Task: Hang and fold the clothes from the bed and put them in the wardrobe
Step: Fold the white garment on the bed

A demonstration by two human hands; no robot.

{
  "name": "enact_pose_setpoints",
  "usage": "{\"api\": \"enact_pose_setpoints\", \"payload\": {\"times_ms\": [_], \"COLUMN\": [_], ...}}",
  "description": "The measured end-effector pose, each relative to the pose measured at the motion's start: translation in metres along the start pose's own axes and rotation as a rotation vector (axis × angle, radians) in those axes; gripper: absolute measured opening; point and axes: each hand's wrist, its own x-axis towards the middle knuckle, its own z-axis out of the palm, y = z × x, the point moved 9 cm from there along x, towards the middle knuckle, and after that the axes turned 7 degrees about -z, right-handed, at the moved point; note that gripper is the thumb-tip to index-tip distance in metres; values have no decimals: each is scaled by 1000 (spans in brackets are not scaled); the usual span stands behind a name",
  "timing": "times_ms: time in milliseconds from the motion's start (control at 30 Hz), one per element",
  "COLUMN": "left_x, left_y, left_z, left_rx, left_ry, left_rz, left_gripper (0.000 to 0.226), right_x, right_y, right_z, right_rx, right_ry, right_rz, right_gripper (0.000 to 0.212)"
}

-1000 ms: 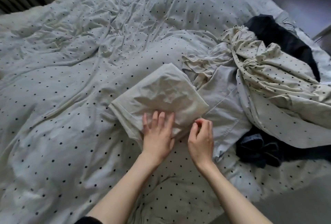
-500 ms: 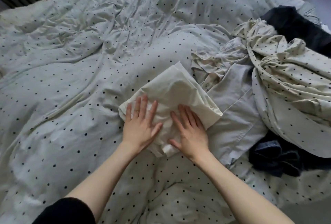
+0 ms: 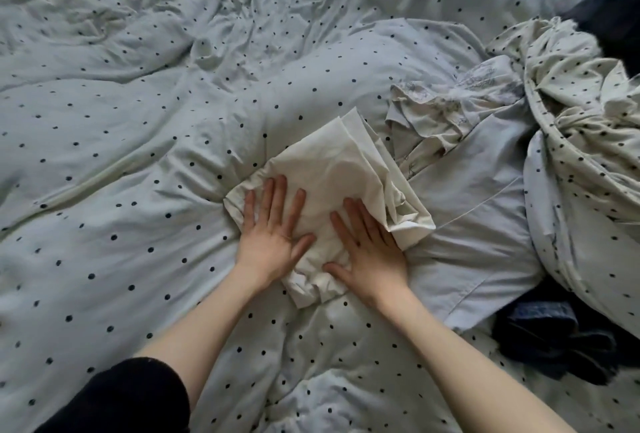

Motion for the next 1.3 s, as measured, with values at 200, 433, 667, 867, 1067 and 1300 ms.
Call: {"api": "enact_pose_setpoints", "payload": {"times_ms": [200, 433, 667, 867, 1067, 1300], "left_x": [-36, -22, -7, 12, -12, -80], "left_y": [9, 8, -40, -10, 9, 22], "left_z": [-38, -55, -49, -66, -86, -75], "left_rx": [-37, 122, 315, 415, 386, 421], "left_ry": [126, 8, -42, 309, 431, 366], "left_rz": [-5, 282, 396, 532, 524, 330], "left_gripper": [81, 102, 114, 73, 48, 37], "right_x": [-36, -31, 0, 12, -5, -78], "right_y": [-33, -35, -9, 8, -16, -99], "right_z": [-54, -73, -55, -52, -61, -28], "right_rx": [-222, -348, -346, -262, -91, -40], "right_ry": [221, 157, 25, 31, 52, 253], "right_rz": [-100, -59, -76, -175, 1, 107], "right_gripper": [74, 100, 107, 107, 83, 118]}}
